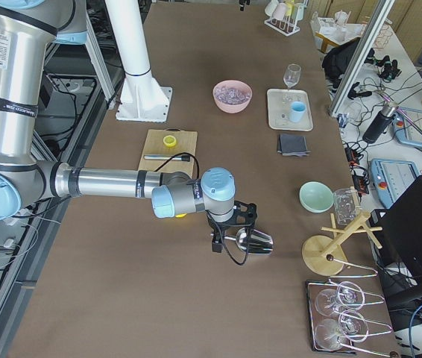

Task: Put ice in cup with scoop

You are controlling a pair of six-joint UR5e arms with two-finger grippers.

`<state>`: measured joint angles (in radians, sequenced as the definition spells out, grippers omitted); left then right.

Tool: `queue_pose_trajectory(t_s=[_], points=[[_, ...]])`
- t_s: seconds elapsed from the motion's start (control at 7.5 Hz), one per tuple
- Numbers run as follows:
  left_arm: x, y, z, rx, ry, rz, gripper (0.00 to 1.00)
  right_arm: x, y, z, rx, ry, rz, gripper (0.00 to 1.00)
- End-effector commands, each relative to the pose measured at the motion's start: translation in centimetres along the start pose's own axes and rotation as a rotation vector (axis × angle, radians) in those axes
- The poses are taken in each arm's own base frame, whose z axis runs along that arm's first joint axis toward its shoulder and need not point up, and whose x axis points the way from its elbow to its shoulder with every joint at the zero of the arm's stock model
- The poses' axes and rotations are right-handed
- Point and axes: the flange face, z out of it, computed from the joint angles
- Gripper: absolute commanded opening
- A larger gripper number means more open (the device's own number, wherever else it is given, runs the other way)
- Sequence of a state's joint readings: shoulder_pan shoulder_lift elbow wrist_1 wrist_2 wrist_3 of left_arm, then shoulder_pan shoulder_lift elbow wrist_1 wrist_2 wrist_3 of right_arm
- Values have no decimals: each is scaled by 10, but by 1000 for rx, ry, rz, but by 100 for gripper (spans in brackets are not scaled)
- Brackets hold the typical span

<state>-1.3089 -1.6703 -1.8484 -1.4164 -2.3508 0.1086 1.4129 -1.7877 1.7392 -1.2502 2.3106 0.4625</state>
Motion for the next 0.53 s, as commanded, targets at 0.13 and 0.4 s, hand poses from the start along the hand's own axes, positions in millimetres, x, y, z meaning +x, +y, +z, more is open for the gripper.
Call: queue_pose_trajectory(t_s=[0.13,0.4], points=[[67,-15,22,-30,34,130,99,-13,17,47,97,-45,14,100],[78,-18,28,-41,42,150,99,-19,39,71,172,-67,69,100]])
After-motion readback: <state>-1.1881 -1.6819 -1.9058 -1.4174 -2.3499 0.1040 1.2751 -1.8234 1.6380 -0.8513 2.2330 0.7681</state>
